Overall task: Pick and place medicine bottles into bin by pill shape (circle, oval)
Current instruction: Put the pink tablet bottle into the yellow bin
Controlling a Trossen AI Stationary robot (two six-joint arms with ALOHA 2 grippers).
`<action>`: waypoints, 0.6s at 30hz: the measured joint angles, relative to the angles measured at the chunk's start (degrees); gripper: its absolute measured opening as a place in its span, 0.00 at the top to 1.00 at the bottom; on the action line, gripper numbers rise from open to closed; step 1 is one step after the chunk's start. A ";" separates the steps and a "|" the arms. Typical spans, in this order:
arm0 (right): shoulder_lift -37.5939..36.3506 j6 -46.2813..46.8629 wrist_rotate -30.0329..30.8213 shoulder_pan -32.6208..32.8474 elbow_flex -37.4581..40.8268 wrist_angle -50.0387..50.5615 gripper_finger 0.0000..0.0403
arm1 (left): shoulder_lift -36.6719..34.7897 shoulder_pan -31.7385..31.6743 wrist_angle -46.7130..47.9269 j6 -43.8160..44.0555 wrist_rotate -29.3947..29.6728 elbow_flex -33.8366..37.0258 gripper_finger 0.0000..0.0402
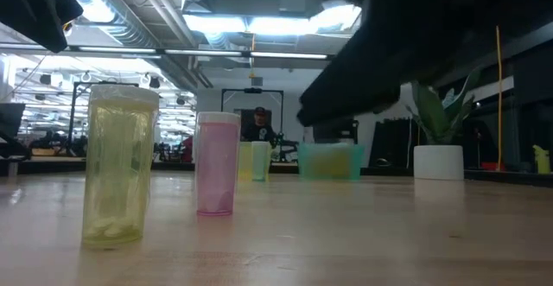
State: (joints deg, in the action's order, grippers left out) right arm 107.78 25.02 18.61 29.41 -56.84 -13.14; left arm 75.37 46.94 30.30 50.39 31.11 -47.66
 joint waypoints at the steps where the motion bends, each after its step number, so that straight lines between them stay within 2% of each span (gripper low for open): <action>1: 0.64 0.00 0.23 -0.01 -0.28 -0.14 0.61 | 0.00 0.02 -0.02 0.00 0.00 0.00 0.63; 7: 6.84 -3.00 -0.54 -1.18 -5.96 2.40 0.61 | 0.00 0.02 -0.35 0.00 0.97 0.00 0.63; 12: 7.66 -6.26 -0.45 -1.40 -8.48 3.05 0.61 | 0.00 0.02 -0.36 -0.01 1.01 0.00 0.63; 18: 8.71 -5.63 -0.52 -1.52 -8.57 3.67 0.61 | 0.00 0.02 -0.38 -0.18 1.29 0.00 0.63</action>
State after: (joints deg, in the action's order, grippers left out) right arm 116.50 19.39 18.09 27.89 -65.41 -9.47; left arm 75.37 46.96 29.92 50.21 32.41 -47.66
